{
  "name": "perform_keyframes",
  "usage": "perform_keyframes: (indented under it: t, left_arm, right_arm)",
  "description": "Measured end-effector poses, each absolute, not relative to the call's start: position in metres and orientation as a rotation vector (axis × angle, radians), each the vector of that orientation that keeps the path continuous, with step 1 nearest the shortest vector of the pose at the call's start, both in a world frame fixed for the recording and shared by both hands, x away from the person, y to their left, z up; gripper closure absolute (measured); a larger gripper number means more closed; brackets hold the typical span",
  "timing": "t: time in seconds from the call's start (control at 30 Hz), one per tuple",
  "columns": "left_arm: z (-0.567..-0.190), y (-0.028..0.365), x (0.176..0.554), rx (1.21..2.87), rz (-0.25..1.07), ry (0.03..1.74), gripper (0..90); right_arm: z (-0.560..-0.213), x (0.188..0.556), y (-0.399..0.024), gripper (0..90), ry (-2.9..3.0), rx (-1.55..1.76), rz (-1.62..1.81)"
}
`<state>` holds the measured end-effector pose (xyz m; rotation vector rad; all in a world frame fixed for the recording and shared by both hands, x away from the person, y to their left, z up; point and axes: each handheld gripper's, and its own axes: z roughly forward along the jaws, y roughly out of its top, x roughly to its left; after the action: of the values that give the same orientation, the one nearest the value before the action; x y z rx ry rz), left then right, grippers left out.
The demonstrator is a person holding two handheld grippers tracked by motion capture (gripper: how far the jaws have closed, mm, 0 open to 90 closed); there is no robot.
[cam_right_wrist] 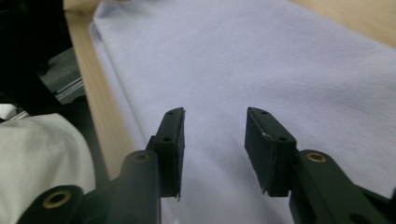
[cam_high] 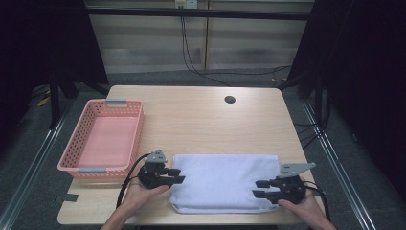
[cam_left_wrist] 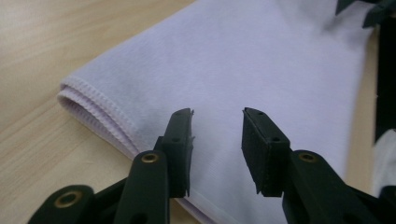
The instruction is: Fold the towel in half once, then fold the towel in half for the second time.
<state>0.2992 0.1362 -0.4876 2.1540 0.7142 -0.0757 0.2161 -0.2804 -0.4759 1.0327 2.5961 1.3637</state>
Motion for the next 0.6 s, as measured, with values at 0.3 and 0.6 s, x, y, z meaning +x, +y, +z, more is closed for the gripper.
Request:
perform_keyframes:
  t: [0.3, 0.6]
  left_arm:
    - [-0.497, 0.134, 0.303, 2.155, -0.077, 0.737, 59.4]
    - [-0.498, 0.131, 0.296, 2.163, -0.044, 0.737, 60.7]
  right_arm:
    - [-0.479, 0.233, -0.211, 47.6, 2.700, 0.990, 1.345]
    - [-0.492, 0.237, -0.165, 41.1, 2.792, 0.877, 1.180]
